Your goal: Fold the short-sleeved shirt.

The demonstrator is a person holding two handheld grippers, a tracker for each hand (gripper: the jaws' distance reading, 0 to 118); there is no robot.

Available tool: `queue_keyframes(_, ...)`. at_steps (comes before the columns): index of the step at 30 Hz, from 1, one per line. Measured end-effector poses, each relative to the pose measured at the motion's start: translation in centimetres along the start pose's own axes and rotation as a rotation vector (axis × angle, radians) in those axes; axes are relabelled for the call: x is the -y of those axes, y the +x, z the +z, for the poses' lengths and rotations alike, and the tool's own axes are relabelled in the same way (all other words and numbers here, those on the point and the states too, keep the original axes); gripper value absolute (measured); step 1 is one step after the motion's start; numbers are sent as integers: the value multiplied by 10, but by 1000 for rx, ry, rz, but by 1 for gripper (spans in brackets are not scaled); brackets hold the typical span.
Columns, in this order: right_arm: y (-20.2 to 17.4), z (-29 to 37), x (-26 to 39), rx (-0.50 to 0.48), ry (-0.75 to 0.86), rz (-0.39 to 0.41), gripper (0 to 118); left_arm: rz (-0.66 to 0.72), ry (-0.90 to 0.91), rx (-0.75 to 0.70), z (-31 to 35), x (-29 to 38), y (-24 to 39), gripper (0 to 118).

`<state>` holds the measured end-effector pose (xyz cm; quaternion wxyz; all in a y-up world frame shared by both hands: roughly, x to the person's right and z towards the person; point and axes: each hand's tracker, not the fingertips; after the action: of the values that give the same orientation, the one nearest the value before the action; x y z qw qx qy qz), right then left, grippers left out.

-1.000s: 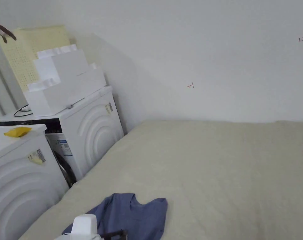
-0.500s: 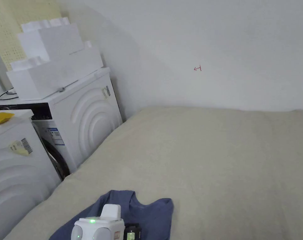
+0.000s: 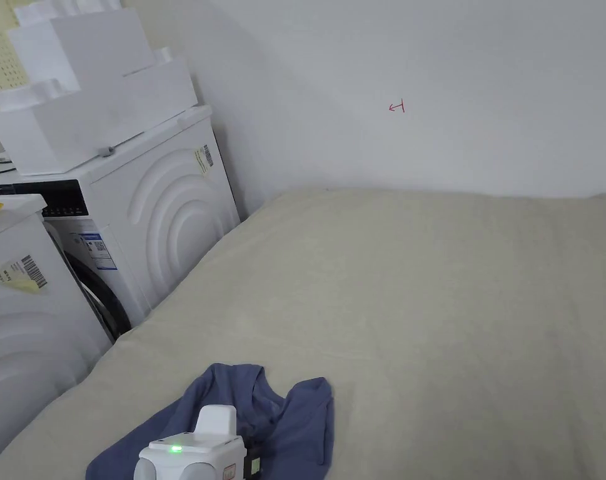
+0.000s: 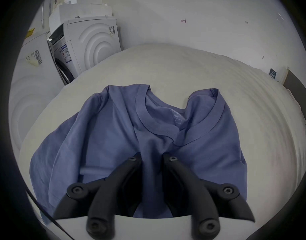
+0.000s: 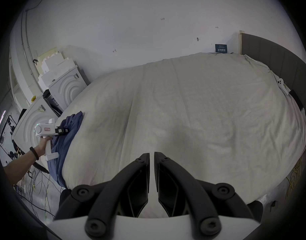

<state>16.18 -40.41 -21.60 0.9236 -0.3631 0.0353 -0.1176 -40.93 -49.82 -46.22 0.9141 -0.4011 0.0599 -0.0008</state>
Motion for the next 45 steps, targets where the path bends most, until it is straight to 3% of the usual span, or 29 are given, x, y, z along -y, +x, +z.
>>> queue_keyframes(2,0,4,1,-2,-1,4,5,68,-3,5,-2,-2,-9,2)
queue_keyframes(3,1,6,2,-4,1,6,5,101,6,1,2,-3,-12,1)
queue_keyframes(7,7,13,0,-21,24,-7,5,152,117,37,57,-17,-25,0)
queue_keyframes(10,9,23,0,-52,57,-25,5,83,191,-22,103,-37,-38,0)
queue_keyframes(13,10,37,4,-89,88,-31,5,159,297,-27,164,-67,-56,0)
queue_keyframes(17,16,55,10,-147,125,-71,5,78,440,-30,248,-115,-50,0)
queue_keyframes(21,29,72,17,-134,163,-102,5,-34,542,-34,295,-162,-19,0)
queue_keyframes(26,56,88,23,-81,212,-189,5,-173,598,82,284,-200,82,0)
queue_keyframes(31,85,103,34,-7,219,-241,5,-363,470,327,205,-173,263,0)
queue_keyframes(37,135,117,55,120,205,-332,5,-539,215,644,121,-52,484,0)
queue_keyframes(41,163,125,67,231,162,-351,5,-607,62,840,123,33,593,0)
queue_keyframes(45,185,139,76,273,179,-391,5,-689,7,998,155,102,664,0)
